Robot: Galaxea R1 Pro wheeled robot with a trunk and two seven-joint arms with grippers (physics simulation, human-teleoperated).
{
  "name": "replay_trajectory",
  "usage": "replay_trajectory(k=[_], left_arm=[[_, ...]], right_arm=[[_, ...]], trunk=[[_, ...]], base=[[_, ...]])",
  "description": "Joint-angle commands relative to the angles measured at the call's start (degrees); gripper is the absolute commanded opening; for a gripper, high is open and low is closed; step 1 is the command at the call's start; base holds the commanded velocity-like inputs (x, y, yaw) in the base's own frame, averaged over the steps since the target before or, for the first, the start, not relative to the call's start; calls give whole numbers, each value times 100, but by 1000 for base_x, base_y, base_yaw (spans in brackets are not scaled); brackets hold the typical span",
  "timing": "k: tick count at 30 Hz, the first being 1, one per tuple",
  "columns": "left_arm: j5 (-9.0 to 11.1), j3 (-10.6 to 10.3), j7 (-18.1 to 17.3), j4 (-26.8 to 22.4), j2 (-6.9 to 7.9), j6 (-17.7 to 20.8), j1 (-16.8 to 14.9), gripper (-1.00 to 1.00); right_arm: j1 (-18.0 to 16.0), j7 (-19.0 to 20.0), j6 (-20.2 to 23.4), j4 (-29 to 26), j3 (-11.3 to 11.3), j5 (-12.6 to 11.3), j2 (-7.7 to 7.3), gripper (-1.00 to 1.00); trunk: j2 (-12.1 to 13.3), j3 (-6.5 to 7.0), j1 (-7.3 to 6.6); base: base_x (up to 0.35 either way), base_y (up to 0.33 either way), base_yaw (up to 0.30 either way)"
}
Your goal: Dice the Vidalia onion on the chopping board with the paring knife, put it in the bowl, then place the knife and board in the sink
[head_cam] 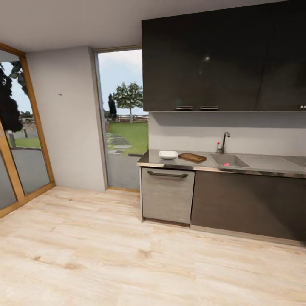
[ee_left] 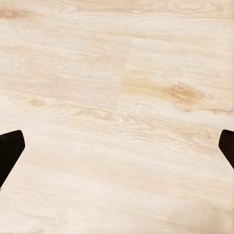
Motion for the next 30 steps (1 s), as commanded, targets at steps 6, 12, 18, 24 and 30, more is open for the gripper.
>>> replay_trajectory(k=[6,12,18,24,30], left_arm=[[-5,0,1,-4,-1,-6,2,100],[4,-1,1,16,-1,-6,2,100],[2,-2,1,25,-1,-6,2,100],[-5,-9,1,67,-9,-6,2,100],[10,-8,1,73,-10,-6,2,100]], right_arm=[[-3,-24,-15,12,7,13,5,100],[-3,-20,-15,17,12,10,6,100],[-3,-19,-15,13,7,10,6,100],[-3,-21,-15,11,14,10,6,100],[-3,-15,-15,19,34,39,6,100]], trunk=[[-3,-2,3],[-3,-1,3],[-3,0,3],[-3,12,3],[-3,24,3]], base=[[309,25,-17],[324,15,-54],[290,107,-231],[279,6,-266],[259,-108,-149]])
